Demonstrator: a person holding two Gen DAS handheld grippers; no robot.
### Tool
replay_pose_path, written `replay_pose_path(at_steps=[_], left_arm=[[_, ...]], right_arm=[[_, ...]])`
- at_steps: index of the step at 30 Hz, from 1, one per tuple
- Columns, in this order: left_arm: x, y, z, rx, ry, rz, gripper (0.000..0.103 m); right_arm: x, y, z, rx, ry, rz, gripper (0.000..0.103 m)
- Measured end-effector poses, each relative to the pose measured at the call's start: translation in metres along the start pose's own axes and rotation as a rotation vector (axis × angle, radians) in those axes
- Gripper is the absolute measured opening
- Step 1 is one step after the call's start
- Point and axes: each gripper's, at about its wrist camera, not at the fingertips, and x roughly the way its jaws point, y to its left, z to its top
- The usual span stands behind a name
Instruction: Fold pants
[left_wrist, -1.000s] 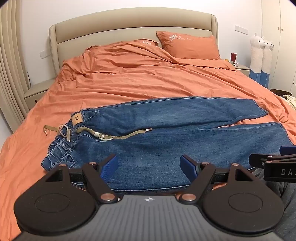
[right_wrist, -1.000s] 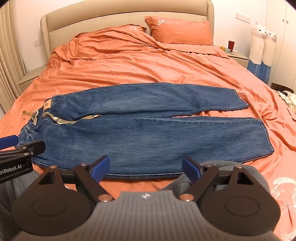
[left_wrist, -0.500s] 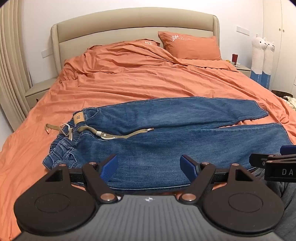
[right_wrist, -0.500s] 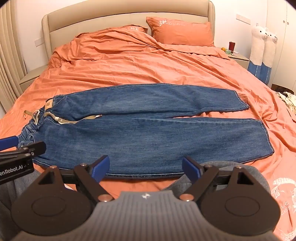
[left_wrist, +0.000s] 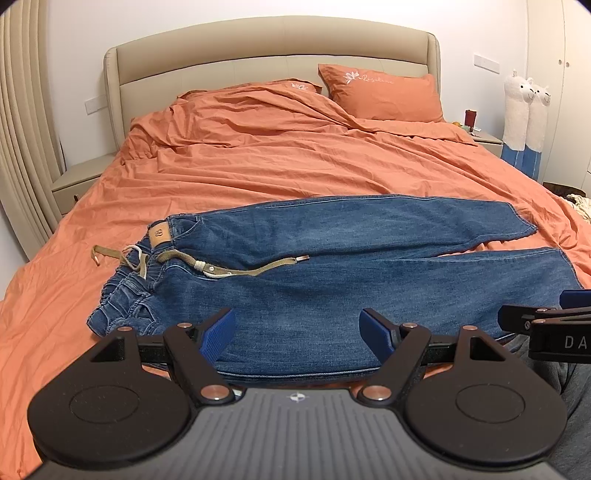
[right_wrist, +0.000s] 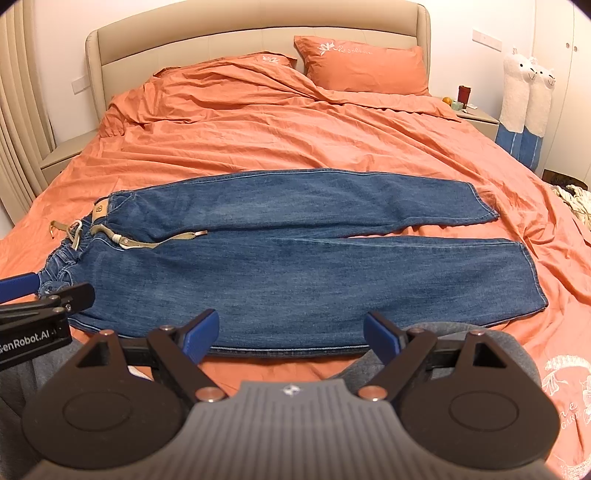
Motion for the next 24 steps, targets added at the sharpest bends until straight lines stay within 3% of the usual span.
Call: replay_pose_path(at_steps=[24], left_arm=[[-0.0001,0.0002,-0.0001,-0.002,-0.002,-0.003,0.090]], right_arm=[[-0.0042,0.0016,0.0013,-0.005,-0.004,0.004,0.082]])
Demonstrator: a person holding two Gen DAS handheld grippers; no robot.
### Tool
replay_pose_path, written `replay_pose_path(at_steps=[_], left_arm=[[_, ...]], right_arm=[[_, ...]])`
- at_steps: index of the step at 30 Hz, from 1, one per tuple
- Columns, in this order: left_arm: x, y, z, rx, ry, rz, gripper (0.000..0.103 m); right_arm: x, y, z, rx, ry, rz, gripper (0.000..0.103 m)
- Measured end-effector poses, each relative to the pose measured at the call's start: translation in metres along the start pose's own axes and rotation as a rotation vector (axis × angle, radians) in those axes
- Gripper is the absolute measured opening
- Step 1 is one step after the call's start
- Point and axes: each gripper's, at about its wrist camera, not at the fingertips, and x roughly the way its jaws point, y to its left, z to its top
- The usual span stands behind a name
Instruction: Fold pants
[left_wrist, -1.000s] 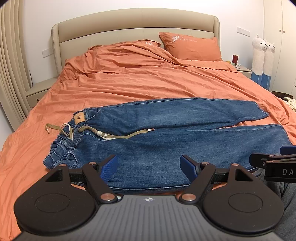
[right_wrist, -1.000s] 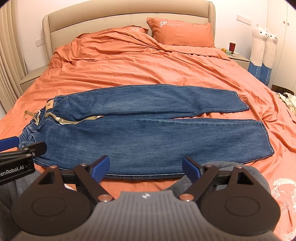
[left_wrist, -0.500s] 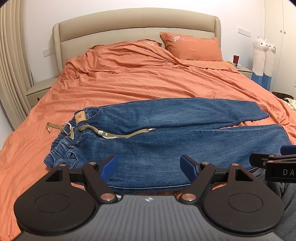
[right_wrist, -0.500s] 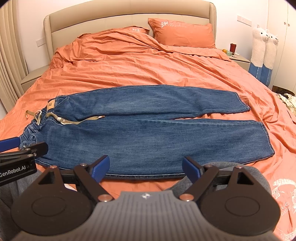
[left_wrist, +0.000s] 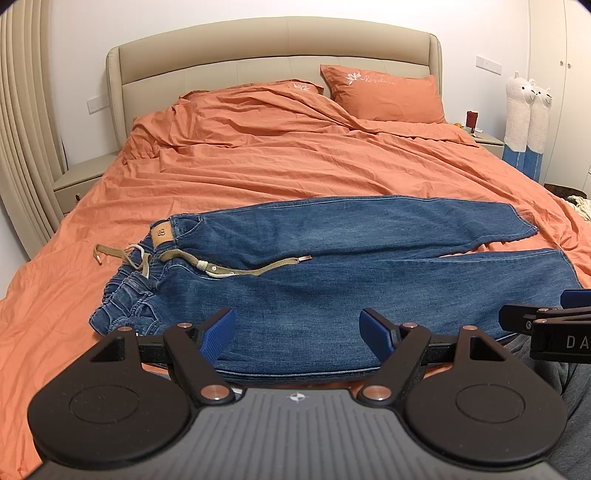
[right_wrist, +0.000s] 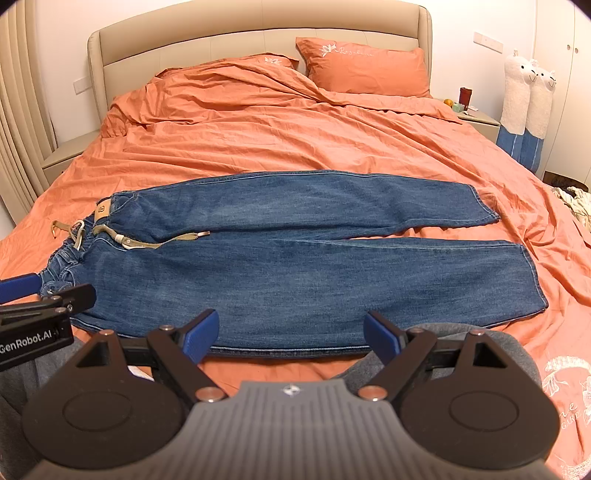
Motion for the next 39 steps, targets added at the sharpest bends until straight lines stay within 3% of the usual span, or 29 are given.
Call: replay_pose_path(at_steps=[39], left_arm=[[-0.0001,0.0000,0.0001,-0.001,0.001,0.000,0.090]], right_arm=[[-0.0024,0.0066,0.0003,-0.007,-0.003,0.005,0.082]])
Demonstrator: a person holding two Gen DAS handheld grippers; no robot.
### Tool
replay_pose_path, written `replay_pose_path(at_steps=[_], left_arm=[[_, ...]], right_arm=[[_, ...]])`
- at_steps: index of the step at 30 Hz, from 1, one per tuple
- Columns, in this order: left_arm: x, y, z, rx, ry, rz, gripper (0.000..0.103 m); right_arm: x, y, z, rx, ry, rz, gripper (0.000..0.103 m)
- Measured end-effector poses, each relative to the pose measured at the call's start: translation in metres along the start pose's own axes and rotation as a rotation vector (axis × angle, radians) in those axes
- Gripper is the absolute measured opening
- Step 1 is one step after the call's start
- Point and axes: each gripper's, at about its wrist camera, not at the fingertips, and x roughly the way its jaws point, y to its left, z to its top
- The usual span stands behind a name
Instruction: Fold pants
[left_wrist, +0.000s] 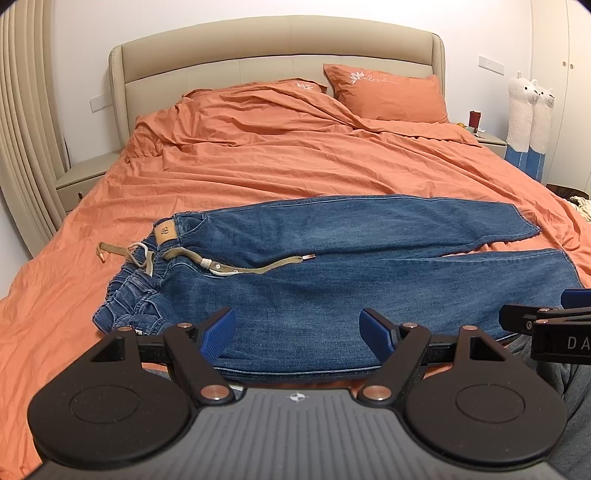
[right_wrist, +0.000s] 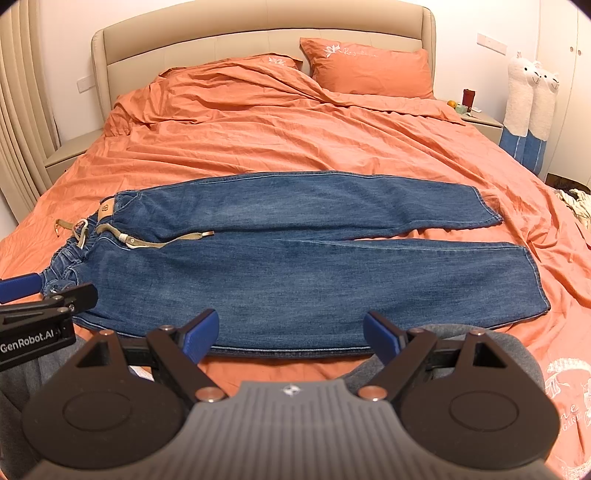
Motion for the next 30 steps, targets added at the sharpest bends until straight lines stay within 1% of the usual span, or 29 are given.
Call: replay_pose_path(at_steps=[9,15,17,20,21,23,24,26,28,30], left_arm=[[0.000,0.000,0.000,0.000,-0.001,-0.001,0.090],[0.003,0.005,0.003,0.002,-0.004,-0.003,0.088],[0.009,0.013,0.004,0.005,-0.001,-0.003,0.081],[0.027,0.039,0.017,0.013,0.009,-0.013,0.072],[0.032,0.046,0.020,0.014,0.009,-0.012,0.071],[0.048,0.067,0.033,0.029,0.009,0.011,0.065],[0.048,0.070,0.034,0.031,0.011,0.008,0.058],[0.066,0.097,0.044,0.008,0.030,-0.008,0.048],[0.087,0.126,0.053,-0.035,0.047,-0.039,0.047],[0.104,0.150,0.057,-0.056,0.053,-0.058,0.047]], right_arm=[[0.001,-0.001,-0.001,0.001,0.002,-0.004,0.082],[0.013,-0.007,0.001,0.001,0.014,-0.008,0.082],[0.021,-0.008,0.003,-0.005,0.018,-0.010,0.082],[0.034,-0.009,0.007,-0.022,-0.001,0.001,0.082],[0.040,-0.010,0.008,-0.031,-0.014,0.014,0.082],[0.053,-0.014,0.011,-0.049,-0.068,0.073,0.082],[0.060,-0.015,0.013,-0.058,-0.089,0.095,0.082],[0.079,-0.016,0.016,-0.082,-0.126,0.132,0.082],[0.101,-0.016,0.019,-0.096,-0.139,0.152,0.082],[0.126,-0.016,0.025,-0.093,-0.132,0.177,0.082]])
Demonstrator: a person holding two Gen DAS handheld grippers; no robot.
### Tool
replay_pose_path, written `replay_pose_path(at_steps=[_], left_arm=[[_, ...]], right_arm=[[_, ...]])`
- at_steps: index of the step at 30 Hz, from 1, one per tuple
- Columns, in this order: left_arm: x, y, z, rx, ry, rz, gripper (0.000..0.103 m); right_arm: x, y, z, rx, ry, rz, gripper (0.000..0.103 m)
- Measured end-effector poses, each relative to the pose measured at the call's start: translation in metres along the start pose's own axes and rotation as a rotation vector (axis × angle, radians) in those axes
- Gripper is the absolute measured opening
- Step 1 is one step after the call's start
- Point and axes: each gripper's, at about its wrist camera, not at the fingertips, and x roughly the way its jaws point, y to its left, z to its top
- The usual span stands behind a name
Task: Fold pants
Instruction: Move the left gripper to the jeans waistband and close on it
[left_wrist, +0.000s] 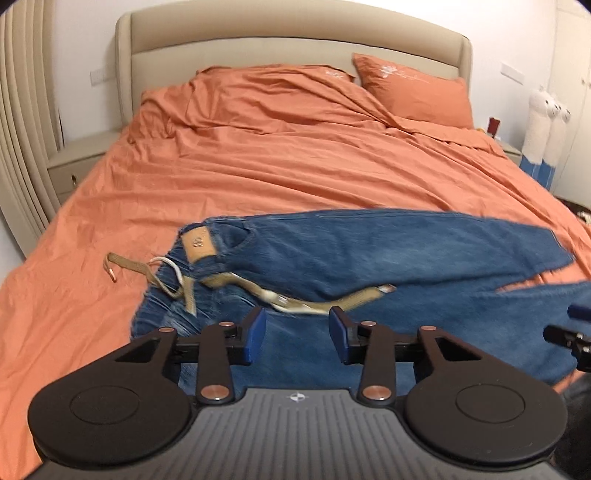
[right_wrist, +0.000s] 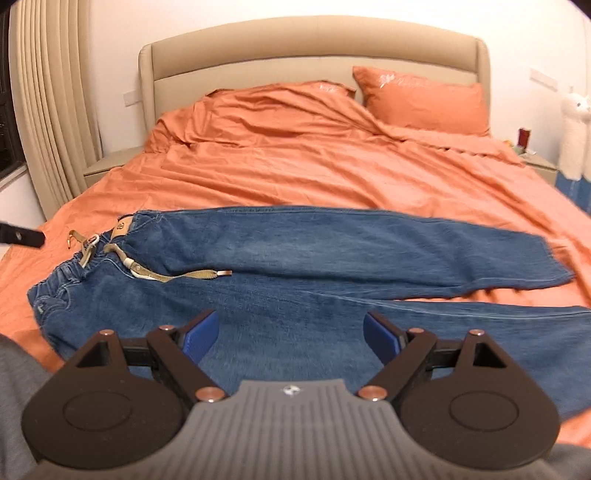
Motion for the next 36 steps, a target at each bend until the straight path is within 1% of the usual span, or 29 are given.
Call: replay_pose_path(at_steps=[3,5,7,9,12,14,15,18,20,21,22,23,24,25,26,28,30,31,33,34,36], left_arm=[[0.037,0.043,0.010,-0.027,0.043,-0.041,0.048],[0.058,0.066,0.012,-0.028,0.071,-0.046,0.052],[0.085,0.095,0.014,-0.075,0.108,-0.053,0.052],[0.105,0.121,0.012,-0.129,0.144,-0.093,0.054],[0.136,0.159,0.006,-0.241,0.224,-0.195,0.056],[0.149,0.172,0.002,-0.262,0.262,-0.229,0.062],[0.155,0.179,0.000,-0.272,0.277,-0.246,0.062],[0.171,0.194,-0.007,-0.329,0.303,-0.345,0.062],[0.182,0.198,-0.009,-0.367,0.315,-0.400,0.062],[0.188,0.197,-0.010,-0.373,0.320,-0.414,0.060],[0.193,0.193,-0.012,-0.371,0.324,-0.416,0.059],[0.196,0.192,-0.012,-0.367,0.327,-0.404,0.053],[0.196,0.187,-0.012,-0.362,0.315,-0.369,0.046],[0.193,0.185,-0.012,-0.359,0.299,-0.349,0.030],[0.189,0.183,-0.011,-0.362,0.281,-0.347,0.010],[0.167,0.177,-0.007,-0.359,0.215,-0.318,0.009],[0.126,0.163,0.003,-0.304,0.103,-0.254,0.007],[0.108,0.160,0.007,-0.306,0.075,-0.228,0.007],[0.080,0.158,0.012,-0.312,0.063,-0.175,0.007],[0.072,0.161,0.010,-0.301,0.077,-0.150,0.007],[0.080,0.167,0.001,-0.303,0.127,-0.107,0.007]], right_arm=[[0.040,-0.009,0.000,0.026,0.008,0.032,0.082],[0.062,-0.013,-0.001,0.051,-0.004,0.055,0.082],[0.086,-0.018,-0.004,0.086,0.020,0.049,0.082],[0.105,-0.023,-0.007,0.116,0.051,0.055,0.082],[0.128,-0.027,-0.009,0.147,0.100,0.041,0.082],[0.137,-0.031,-0.010,0.171,0.124,0.043,0.082],[0.141,-0.032,-0.010,0.183,0.133,0.044,0.082],[0.151,-0.032,-0.012,0.201,0.157,0.049,0.082],[0.157,-0.030,-0.013,0.196,0.169,0.045,0.082],[0.159,-0.029,-0.013,0.194,0.171,0.045,0.082],[0.161,-0.028,-0.014,0.189,0.171,0.045,0.082],[0.162,-0.027,-0.014,0.186,0.169,0.044,0.082],[0.163,-0.027,-0.014,0.184,0.168,0.042,0.082],[0.164,-0.027,-0.014,0.183,0.168,0.040,0.082],[0.164,-0.027,-0.013,0.186,0.167,0.038,0.082],[0.163,-0.029,-0.013,0.194,0.162,0.029,0.082],[0.160,-0.030,-0.013,0.203,0.158,0.016,0.082],[0.158,-0.031,-0.013,0.209,0.154,0.013,0.082],[0.153,-0.034,-0.013,0.226,0.144,0.005,0.082],[0.150,-0.036,-0.013,0.236,0.136,0.002,0.082],[0.146,-0.038,-0.013,0.247,0.126,-0.009,0.082]])
